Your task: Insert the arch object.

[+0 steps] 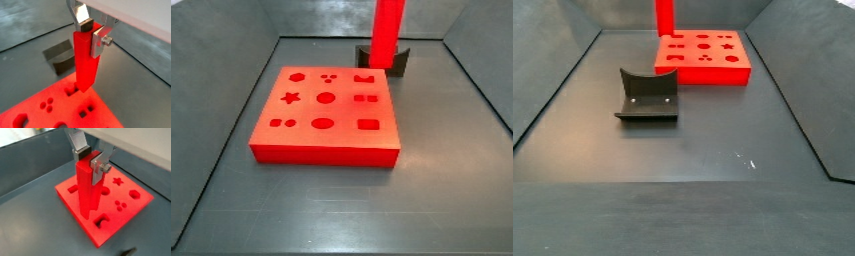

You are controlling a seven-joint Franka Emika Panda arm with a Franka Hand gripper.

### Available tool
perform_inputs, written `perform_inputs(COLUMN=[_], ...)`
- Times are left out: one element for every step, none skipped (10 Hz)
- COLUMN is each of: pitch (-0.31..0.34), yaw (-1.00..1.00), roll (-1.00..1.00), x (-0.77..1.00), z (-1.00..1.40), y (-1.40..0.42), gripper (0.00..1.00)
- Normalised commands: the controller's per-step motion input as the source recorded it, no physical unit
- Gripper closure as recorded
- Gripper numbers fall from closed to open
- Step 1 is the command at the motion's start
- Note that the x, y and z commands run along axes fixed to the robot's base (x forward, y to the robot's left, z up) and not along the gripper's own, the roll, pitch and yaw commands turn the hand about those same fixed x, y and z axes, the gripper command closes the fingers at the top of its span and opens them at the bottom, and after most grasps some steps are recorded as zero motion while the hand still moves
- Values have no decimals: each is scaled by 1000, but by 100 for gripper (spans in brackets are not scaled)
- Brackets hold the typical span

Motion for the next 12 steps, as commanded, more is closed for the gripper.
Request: perform_inputs(pitch=[0, 0, 0, 20, 0, 0, 0, 0, 20, 61, 81, 70], yaw=[-920, -900, -929, -923, -283, -131, 0, 203, 346, 323, 323, 329], roll=[0, 0, 16, 79, 74, 53, 20, 7, 56, 94, 111, 103], x=[209, 157, 106, 3, -397, -366, -326, -194, 37, 220, 323, 257], z=[-34, -106, -171, -254, -89, -183, -206, -51, -29, -17, -111, -100], y=[126, 131, 109, 71, 234, 191, 134, 3, 0, 0, 89, 69], gripper=[100, 100, 100, 100, 100, 100, 100, 100, 100, 100, 100, 100])
